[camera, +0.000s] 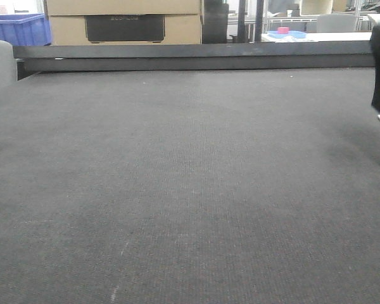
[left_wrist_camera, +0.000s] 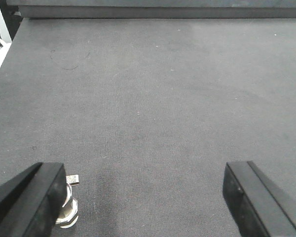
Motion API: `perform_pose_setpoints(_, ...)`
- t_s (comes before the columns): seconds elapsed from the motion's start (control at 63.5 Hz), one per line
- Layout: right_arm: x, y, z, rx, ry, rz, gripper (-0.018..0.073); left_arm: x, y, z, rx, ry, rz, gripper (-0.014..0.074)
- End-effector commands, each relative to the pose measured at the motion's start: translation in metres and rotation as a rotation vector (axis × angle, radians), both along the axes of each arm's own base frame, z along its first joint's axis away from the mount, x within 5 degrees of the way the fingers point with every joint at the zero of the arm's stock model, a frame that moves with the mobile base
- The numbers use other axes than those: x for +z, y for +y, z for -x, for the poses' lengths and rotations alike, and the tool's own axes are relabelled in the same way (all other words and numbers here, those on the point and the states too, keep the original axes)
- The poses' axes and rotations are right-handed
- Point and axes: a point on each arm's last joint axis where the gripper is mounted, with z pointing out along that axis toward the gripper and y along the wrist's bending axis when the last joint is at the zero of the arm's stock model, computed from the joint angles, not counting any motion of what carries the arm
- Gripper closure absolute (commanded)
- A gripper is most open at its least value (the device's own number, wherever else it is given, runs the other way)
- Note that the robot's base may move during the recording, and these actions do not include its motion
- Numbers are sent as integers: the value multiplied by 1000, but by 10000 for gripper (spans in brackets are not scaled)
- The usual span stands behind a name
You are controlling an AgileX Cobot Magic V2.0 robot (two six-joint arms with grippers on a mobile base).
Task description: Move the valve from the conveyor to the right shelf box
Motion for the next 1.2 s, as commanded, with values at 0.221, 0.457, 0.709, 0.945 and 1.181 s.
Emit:
perform_pose_setpoints(0.221, -19, 0, -12, 0, 27, 13, -4, 4, -1, 0, -2, -17, 13, 64)
perform_pose_setpoints(0.457, -21, 0, -14, 0, 29, 14, 384, 3, -1, 1, -4, 2, 12, 69)
perform_pose_setpoints(0.709, -21, 0, -14, 0, 29, 16, 712, 7, 8, -11, 61, 196, 49, 69)
perform_pose_setpoints(0.945, -20, 0, -15, -1, 7, 14, 711, 13, 34, -48, 155, 409, -32, 69)
perform_pose_setpoints(1.181, -20, 0, -17, -2, -15, 12, 711, -11, 68, -99, 161, 637, -98, 69)
